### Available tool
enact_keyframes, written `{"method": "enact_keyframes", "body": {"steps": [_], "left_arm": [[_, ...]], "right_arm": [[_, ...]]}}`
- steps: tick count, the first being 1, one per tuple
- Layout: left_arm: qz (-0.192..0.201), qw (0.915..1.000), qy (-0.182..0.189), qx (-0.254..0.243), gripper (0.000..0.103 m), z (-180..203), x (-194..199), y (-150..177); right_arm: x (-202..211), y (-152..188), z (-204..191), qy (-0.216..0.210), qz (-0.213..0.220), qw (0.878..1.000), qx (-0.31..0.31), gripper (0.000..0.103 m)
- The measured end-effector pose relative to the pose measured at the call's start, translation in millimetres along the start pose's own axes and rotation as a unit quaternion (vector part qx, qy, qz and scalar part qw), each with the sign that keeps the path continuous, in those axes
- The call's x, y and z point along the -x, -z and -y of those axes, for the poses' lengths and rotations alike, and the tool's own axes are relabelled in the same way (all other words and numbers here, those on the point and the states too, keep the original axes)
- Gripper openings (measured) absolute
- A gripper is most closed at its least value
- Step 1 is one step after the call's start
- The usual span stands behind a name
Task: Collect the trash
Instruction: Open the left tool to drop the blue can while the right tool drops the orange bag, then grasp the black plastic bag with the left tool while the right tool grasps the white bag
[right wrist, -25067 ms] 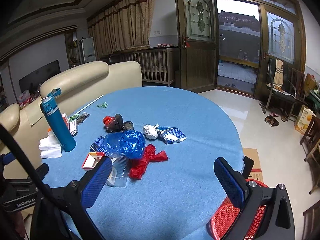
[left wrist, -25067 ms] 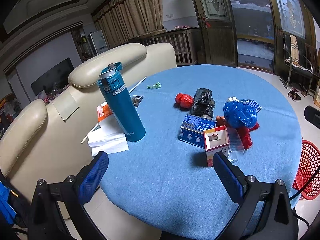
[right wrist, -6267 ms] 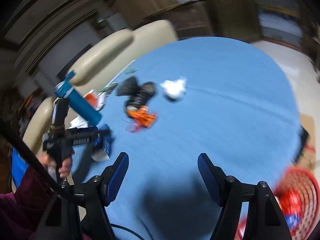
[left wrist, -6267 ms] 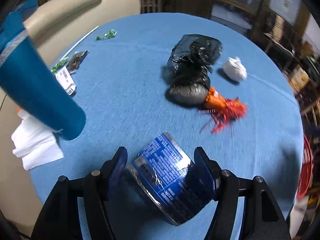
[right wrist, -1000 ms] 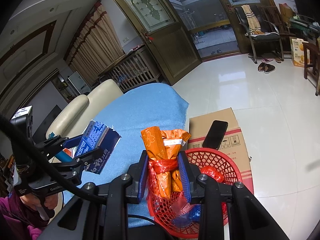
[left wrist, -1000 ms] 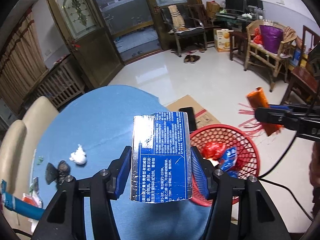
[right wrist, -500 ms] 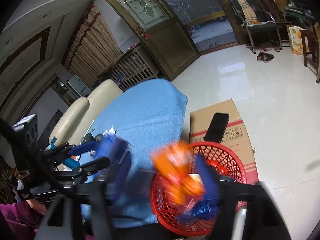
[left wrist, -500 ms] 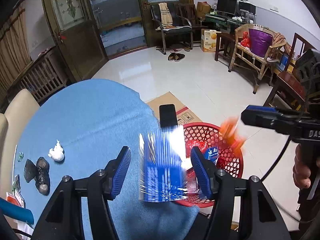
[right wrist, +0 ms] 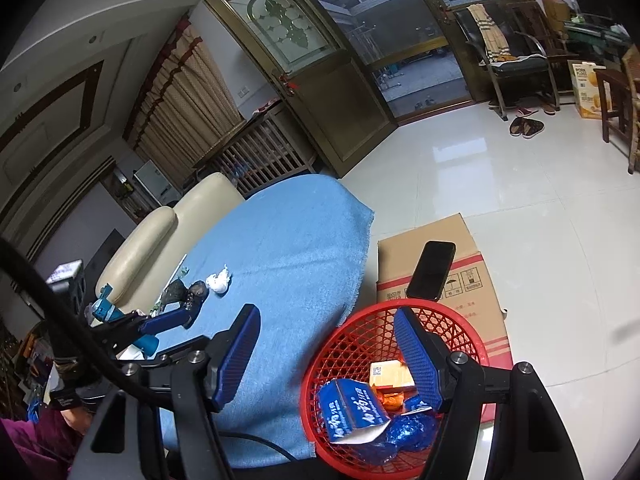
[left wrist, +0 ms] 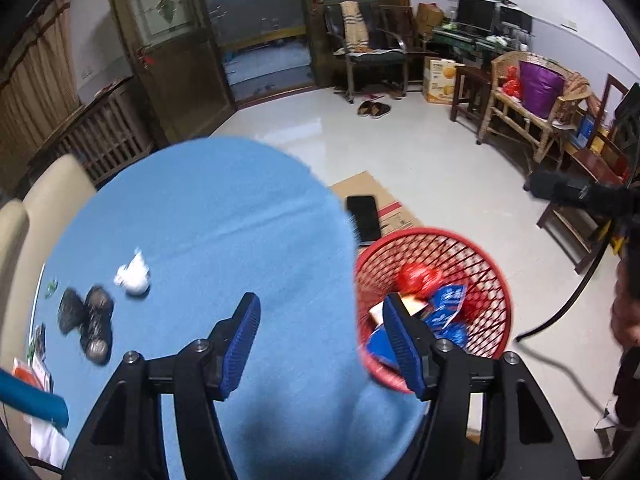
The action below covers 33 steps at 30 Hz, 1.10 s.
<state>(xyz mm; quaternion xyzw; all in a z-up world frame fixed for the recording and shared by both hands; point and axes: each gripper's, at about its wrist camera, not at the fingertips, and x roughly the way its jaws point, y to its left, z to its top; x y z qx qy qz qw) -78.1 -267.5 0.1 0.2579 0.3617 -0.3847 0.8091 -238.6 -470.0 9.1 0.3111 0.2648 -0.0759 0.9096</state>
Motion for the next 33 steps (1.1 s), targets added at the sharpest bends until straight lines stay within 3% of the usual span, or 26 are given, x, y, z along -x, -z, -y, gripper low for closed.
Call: {"method": "enact_keyframes", "body": {"steps": [8, 18, 24, 33], "left_arm": [[-0.033, 0.9926, -0.076, 0.089, 0.069, -82.3, 0.2, 60.1], [-0.051, 0.9625, -0.155, 0.217, 0.069, -196.6, 10.5, 124.0], [-0.043, 0.9553, -0.160, 0.245, 0.069, -233.4, 4.2, 124.4], [-0.036, 0.9555, -0.119, 0.267, 0.071, -270.8, -28.9, 102.5]], "right_arm": [[-16.8, 0.9, -10.7, -0.002, -0.019, 1.000, 0.007, 0.073], [-66.9, 2.6, -68.3, -0.016, -0.069, 0.996, 0.058, 0.073], [-134.3, -4.2, -121.8, -0.043, -0.111, 0.988, 0.093, 0.073], [-262.2, -18.8, -192.7, -0.092, -0.167, 0.977, 0.099, 0.073]]}}
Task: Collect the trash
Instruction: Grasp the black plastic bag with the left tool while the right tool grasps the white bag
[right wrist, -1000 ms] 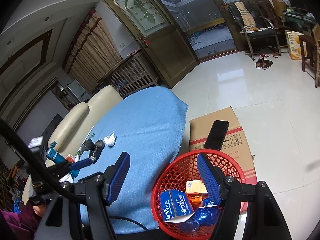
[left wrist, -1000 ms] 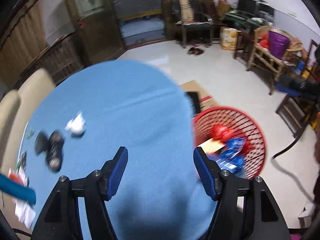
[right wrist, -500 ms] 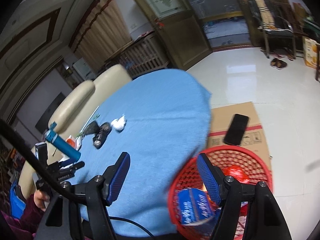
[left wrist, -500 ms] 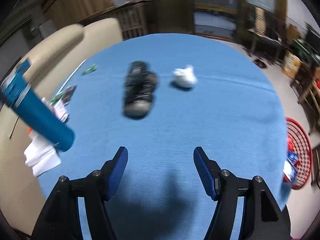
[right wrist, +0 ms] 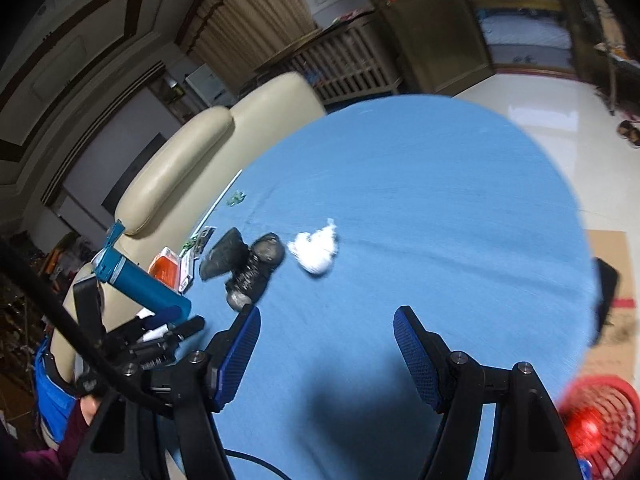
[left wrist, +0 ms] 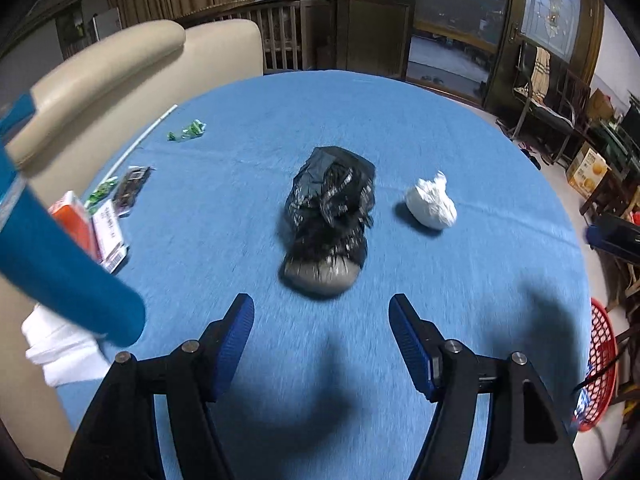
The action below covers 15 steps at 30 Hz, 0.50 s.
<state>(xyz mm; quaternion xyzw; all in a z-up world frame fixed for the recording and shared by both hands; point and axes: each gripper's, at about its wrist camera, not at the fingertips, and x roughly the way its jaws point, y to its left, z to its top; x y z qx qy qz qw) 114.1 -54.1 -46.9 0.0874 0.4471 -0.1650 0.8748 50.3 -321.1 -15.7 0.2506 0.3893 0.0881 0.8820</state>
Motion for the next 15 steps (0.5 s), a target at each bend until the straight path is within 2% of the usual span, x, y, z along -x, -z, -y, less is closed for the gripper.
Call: {"method": "enact_keyframes", "body": {"steps": [6, 8, 12, 13, 15], "left_arm": [[-0.004, 0.9999, 0.011, -0.002, 0.071, 2.5, -30.9, -24.6], [-0.009, 0.9998, 0.017, 0.004, 0.071, 0.6, -40.6, -30.3], [-0.025, 0.9991, 0.033, 0.014, 0.071, -4.2, -61.8, -38.5], [-0.029, 0.9988, 0.036, 0.017, 0.071, -5.8, -67.5, -39.6], [-0.035, 0.9980, 0.046, 0.025, 0.071, -9.0, -76.3, -39.9]], "right_arm": [[-83.0, -31.8, -17.3, 0.003, -0.035, 0.999, 0.017, 0.071], [-113.0, -40.6, -18.8, 0.007, -0.049, 0.999, 0.016, 0.064], [-150.3, -48.7, -17.6, 0.022, -0.071, 0.997, 0.022, 0.062], [-161.5, -49.4, -17.1, 0.026, -0.078, 0.996, 0.022, 0.060], [-175.4, -49.2, -15.3, 0.026, -0.091, 0.995, 0.021, 0.047]]}}
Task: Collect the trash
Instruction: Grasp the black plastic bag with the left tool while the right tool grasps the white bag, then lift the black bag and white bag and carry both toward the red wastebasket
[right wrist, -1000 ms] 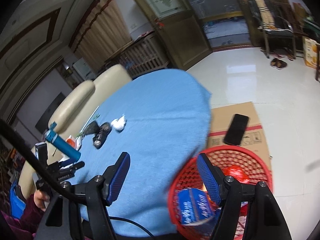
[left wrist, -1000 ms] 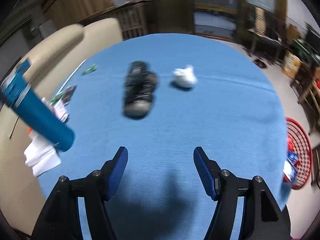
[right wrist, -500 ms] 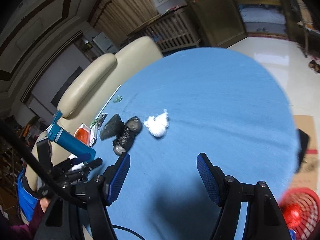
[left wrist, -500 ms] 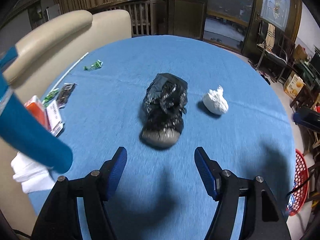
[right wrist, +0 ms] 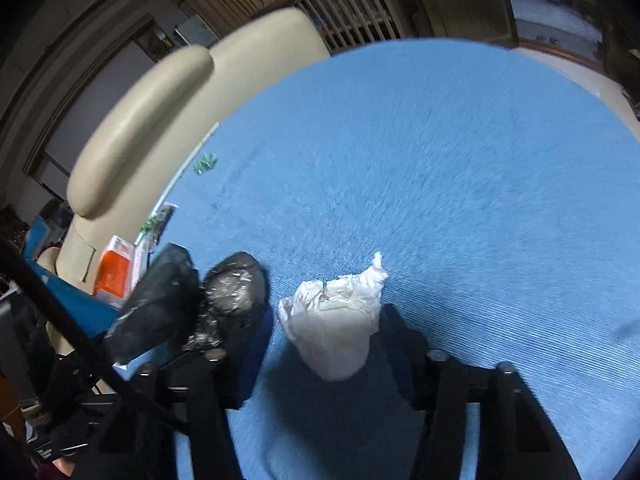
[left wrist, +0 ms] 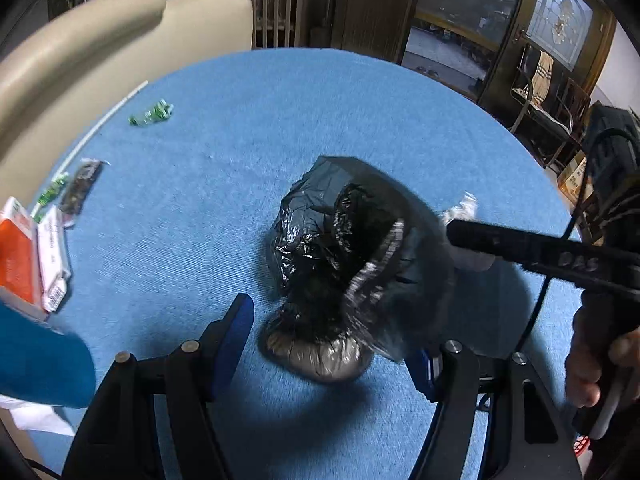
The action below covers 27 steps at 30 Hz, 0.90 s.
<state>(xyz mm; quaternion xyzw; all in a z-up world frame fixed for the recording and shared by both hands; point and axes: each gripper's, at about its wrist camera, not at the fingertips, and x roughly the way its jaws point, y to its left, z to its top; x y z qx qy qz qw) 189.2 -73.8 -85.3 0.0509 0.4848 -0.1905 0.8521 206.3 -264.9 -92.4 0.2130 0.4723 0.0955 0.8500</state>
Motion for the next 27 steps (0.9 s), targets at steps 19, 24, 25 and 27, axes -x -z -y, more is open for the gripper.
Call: {"method": "enact_keyframes", "body": {"steps": [19, 24, 25, 27], "left_arm": [[0.038, 0.9991, 0.014, -0.012, 0.040, 37.5, 61.1, 36.0], [0.064, 0.9975, 0.010, -0.030, 0.040, 64.7, 103.3, 57.3], [0.067, 0.9971, 0.009, -0.034, 0.040, 70.0, 109.5, 61.1], [0.076, 0.9960, 0.009, -0.045, 0.040, 81.9, 124.2, 70.0]], "right_arm": [[103.4, 64.6, -7.5, -0.019, 0.067, 0.998, 0.013, 0.040], [157.0, 95.7, -6.6, -0.018, 0.100, 0.995, 0.016, 0.040], [167.5, 102.3, -6.4, -0.019, 0.107, 0.994, 0.015, 0.040], [185.7, 114.2, -6.5, -0.016, 0.119, 0.993, 0.015, 0.040]]}}
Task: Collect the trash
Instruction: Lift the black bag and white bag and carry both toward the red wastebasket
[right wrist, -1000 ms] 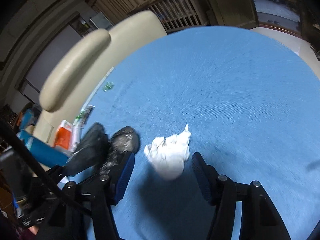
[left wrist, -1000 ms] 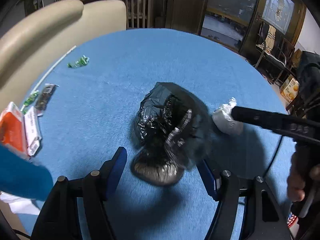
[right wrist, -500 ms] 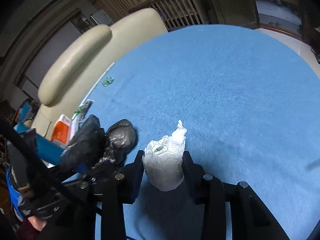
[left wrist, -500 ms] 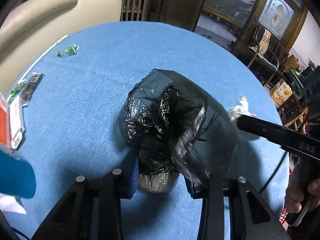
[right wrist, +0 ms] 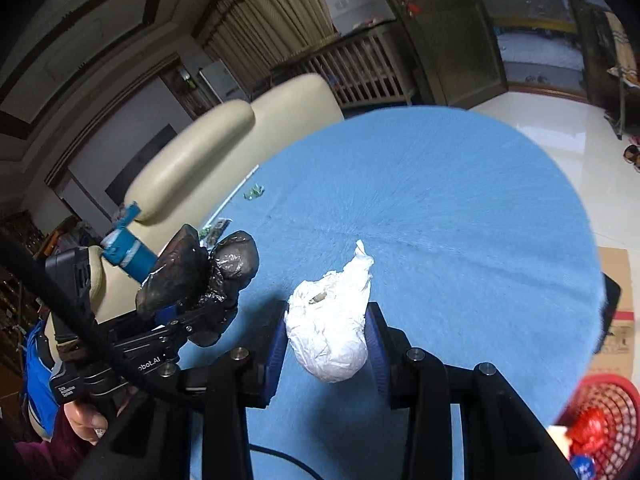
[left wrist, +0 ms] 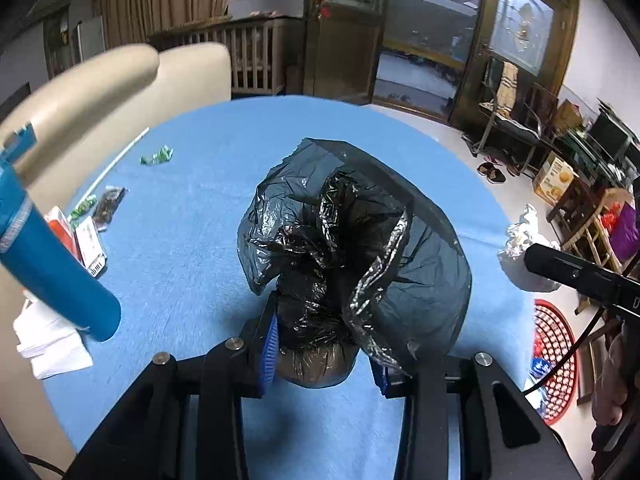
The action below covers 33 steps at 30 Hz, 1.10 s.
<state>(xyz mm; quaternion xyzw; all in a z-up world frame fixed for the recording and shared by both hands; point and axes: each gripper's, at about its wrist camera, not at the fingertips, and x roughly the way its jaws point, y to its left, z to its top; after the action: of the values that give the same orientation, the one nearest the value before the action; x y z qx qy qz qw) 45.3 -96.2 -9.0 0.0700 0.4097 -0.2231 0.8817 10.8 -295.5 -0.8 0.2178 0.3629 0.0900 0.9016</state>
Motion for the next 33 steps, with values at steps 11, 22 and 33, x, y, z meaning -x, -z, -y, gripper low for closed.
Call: {"method": "enact_keyframes", "body": {"steps": [11, 22, 33], "left_arm": [[0.037, 0.9981, 0.002, -0.048, 0.040, 50.2, 56.3, 23.2], [0.074, 0.9930, -0.009, -0.091, 0.040, 82.5, 83.1, 30.0], [0.088, 0.9893, -0.012, -0.116, 0.040, 99.3, 97.2, 36.0]], "right_arm": [[83.2, 35.8, -8.2, 0.034, 0.052, 0.998, 0.014, 0.040], [130.4, 58.9, -0.8, 0.053, 0.071, 0.996, 0.015, 0.040], [150.3, 65.7, 9.2, 0.056, 0.088, 0.995, 0.009, 0.040]]}}
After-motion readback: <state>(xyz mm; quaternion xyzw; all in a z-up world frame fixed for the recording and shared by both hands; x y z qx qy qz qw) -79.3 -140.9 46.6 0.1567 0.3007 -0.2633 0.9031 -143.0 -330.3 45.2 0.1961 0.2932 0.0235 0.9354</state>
